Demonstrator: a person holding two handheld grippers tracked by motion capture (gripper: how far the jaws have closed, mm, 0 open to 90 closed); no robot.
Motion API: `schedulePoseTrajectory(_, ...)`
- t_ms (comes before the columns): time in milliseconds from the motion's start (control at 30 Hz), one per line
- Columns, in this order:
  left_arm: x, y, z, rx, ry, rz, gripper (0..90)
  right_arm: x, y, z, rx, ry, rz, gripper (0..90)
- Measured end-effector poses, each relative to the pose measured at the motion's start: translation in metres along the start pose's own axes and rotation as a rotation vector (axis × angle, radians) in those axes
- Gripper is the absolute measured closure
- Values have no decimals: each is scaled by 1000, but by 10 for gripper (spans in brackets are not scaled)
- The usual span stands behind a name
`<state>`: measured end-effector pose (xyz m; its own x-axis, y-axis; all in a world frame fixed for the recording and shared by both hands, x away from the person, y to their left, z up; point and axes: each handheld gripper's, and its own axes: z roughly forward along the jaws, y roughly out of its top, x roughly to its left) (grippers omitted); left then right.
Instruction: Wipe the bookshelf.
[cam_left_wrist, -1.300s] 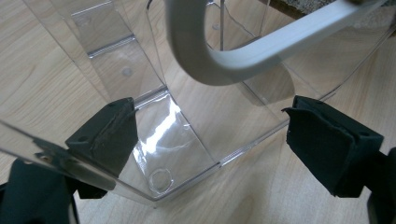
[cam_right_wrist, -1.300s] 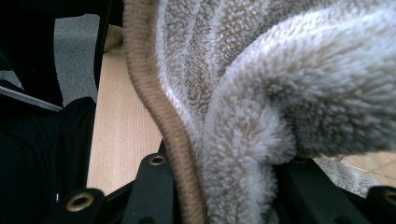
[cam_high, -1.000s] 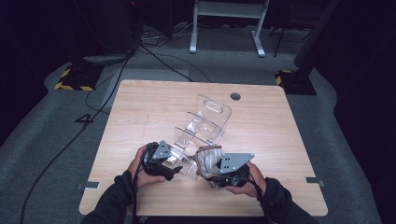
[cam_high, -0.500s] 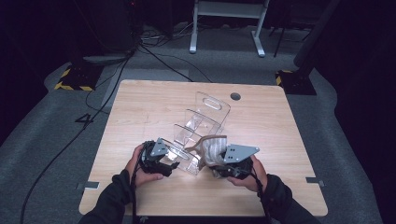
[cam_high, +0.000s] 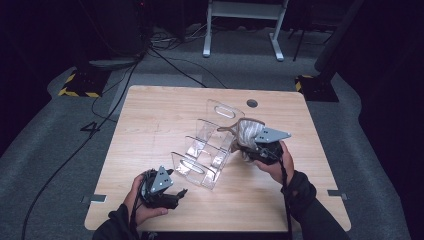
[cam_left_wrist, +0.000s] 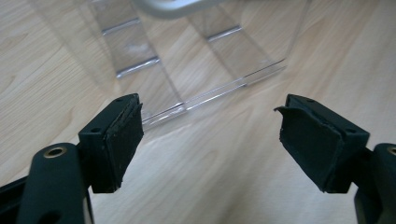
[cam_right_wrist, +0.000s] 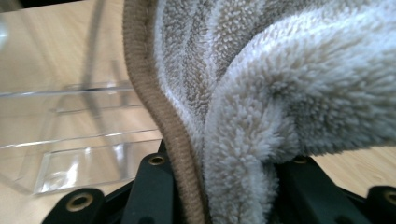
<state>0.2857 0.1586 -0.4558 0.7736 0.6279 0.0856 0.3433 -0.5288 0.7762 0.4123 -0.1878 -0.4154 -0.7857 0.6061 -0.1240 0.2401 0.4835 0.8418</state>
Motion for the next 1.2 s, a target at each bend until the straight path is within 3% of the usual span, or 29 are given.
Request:
schedulePoseTrajectory(200, -23, 16, 5, -15, 5, 28, 240, -6, -1, 7, 12, 2, 16, 686)
schedulePoseTrajectory(367, -38, 29, 17, -29, 0, 16, 258, 3, -2, 4, 3, 70, -18, 687)
schedulePoseTrajectory(533, -39, 35, 23, -37, 28, -6, 264, 18, -2, 6, 20, 126, -73, 687)
schedulePoseTrajectory(600, -38, 37, 23, -44, 20, -18, 265, 22, -1, 6, 22, 135, -84, 688)
schedulePoseTrajectory(1000, -42, 47, 26, -86, 64, -15, 271, 43, 3, 12, 20, 197, -112, 692)
schedulePoseTrajectory(1067, -39, 47, 26, -86, 109, -34, 270, 47, 3, 14, 18, 212, -119, 693)
schedulePoseTrajectory(1200, -33, 46, 24, -94, 134, -61, 270, 54, 6, 16, 18, 226, -131, 693)
